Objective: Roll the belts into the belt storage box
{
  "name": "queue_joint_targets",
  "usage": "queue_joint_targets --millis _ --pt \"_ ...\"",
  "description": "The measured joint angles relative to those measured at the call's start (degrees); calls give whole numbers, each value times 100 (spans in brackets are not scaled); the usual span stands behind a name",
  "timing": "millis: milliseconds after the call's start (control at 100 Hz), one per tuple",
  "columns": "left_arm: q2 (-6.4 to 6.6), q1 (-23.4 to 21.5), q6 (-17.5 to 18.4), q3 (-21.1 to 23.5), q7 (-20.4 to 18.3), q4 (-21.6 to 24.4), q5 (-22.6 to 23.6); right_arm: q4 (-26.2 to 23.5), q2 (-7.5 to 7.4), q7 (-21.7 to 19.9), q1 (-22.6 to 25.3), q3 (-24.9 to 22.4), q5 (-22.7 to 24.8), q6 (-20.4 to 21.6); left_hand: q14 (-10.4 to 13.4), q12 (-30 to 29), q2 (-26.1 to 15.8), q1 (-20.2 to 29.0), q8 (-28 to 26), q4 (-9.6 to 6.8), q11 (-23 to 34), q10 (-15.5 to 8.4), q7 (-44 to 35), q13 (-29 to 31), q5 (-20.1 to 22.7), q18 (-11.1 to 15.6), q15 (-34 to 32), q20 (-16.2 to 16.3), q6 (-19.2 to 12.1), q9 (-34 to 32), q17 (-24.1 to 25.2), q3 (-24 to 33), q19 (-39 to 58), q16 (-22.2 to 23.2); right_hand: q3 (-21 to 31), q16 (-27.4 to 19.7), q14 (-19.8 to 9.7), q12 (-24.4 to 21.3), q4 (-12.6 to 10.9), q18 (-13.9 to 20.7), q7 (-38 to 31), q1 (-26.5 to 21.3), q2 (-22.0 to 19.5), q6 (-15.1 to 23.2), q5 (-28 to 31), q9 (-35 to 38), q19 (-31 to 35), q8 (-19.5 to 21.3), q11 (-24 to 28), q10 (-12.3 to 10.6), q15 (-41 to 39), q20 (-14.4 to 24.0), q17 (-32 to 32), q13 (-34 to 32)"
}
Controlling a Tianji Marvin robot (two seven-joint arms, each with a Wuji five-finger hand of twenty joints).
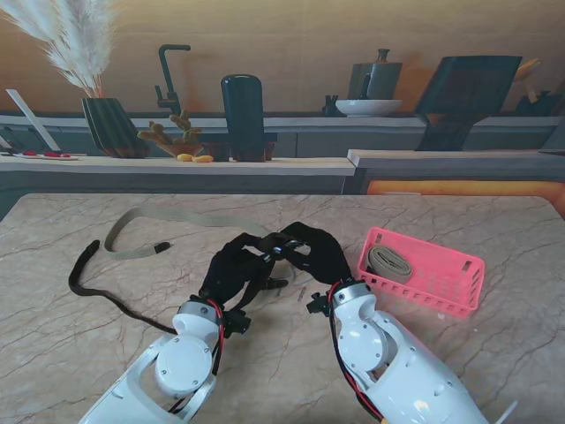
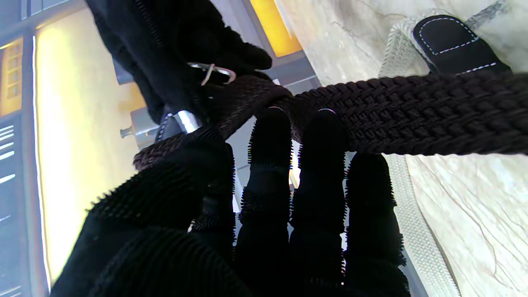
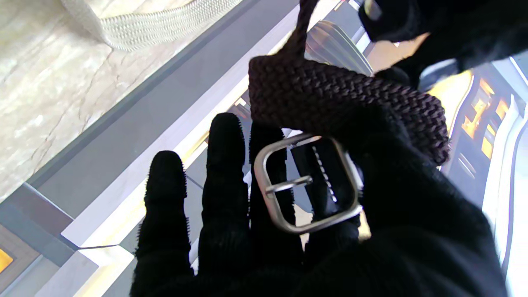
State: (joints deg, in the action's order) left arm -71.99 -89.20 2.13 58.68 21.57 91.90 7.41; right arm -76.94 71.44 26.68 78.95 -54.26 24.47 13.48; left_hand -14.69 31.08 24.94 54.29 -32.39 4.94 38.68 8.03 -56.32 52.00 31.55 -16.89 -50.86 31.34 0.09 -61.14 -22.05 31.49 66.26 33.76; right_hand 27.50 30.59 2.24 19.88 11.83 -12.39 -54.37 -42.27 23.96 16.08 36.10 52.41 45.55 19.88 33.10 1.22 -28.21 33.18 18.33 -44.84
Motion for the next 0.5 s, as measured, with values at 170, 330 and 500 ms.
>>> queue_joint_targets --millis 170,330,500 --pt "0 60 -15 -58 28 -134 214 -89 -2 43 17 -37 53 49 -95 -155 -135 10 228 2 116 93 -66 0 463 -88 -75 94 102 -2 106 -483 78 15 0 0 -9 0 0 -1 1 0 -69 -54 -4 39 10 0 0 -5 -2 -57 -1 0" --pt "-1 64 87 -71 68 -187 232 -91 -36 -31 -17 -10 231 126 -125 -203 -263 20 372 2 116 150 -58 -159 530 -93 -51 116 198 66 347 -671 79 17 1 0 -10 0 -113 -7 9 0 -191 -173 -39 39 44 0 0 -1 -2 -64 -1 0" --pt "23 38 406 -39 18 -246 268 -57 -121 -227 -126 54 488 176 -126 -208 -563 89 292 2 52 146 -57 -232 532 -93 87 116 553 189 426 -871 9 16 3 0 -5 0 -113 -58 135 7 -566 -478 -177 6 57 0 0 80 -2 -68 -2 -8"
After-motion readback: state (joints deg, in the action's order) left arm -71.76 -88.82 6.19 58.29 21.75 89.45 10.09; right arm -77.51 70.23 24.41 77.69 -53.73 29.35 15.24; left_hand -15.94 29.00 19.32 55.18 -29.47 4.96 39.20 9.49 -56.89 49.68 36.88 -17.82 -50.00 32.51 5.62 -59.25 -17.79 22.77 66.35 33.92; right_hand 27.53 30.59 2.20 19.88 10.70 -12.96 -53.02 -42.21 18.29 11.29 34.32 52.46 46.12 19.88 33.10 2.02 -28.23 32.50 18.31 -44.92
